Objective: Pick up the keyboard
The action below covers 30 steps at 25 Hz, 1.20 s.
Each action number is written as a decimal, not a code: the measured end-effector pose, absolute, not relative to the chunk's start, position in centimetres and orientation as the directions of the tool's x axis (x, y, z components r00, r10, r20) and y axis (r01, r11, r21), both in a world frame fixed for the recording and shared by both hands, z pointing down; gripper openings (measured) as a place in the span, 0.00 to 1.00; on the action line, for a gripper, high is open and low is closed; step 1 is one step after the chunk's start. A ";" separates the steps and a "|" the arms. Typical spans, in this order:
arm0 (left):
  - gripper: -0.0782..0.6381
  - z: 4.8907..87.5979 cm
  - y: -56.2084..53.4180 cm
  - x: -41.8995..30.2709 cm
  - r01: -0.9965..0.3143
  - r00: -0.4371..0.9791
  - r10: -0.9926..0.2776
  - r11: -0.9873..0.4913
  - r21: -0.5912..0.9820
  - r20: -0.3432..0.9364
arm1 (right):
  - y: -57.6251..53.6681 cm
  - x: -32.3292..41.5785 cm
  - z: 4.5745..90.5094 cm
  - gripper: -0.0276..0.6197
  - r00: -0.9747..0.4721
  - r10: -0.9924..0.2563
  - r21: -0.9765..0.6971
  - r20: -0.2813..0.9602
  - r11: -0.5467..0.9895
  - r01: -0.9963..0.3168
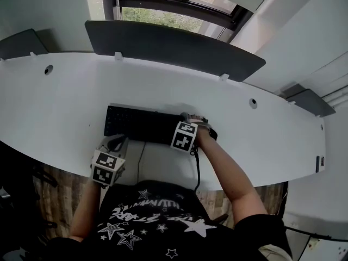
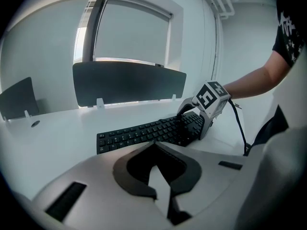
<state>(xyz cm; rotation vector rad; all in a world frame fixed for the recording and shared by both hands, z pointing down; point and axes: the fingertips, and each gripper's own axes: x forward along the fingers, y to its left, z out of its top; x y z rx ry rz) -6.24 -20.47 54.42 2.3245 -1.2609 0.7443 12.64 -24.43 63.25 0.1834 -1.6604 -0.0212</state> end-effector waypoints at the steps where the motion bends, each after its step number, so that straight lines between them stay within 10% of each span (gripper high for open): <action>1: 0.12 54.4 -20.5 -6.1 -0.849 0.455 -0.642 -0.522 0.083 0.617 | -24.4 12.6 63.2 0.93 -0.087 -0.136 0.127 0.987 0.986 -0.107; 15: 0.18 52.7 -24.1 -4.0 -0.747 0.542 -0.601 -0.665 0.009 0.588 | -24.4 12.7 63.0 0.93 -0.109 -0.162 0.149 0.981 0.982 -0.114; 20: 0.47 53.4 -27.1 -2.2 -0.539 0.589 -0.467 -0.835 -0.109 0.659 | -24.3 12.7 63.1 0.93 -0.115 -0.161 0.147 0.980 0.982 -0.114; 30: 0.55 58.1 -30.0 -0.1 -0.090 0.414 -0.120 -0.992 -0.091 0.902 | -24.3 12.6 63.0 0.93 -0.115 -0.139 0.126 0.984 0.986 -0.112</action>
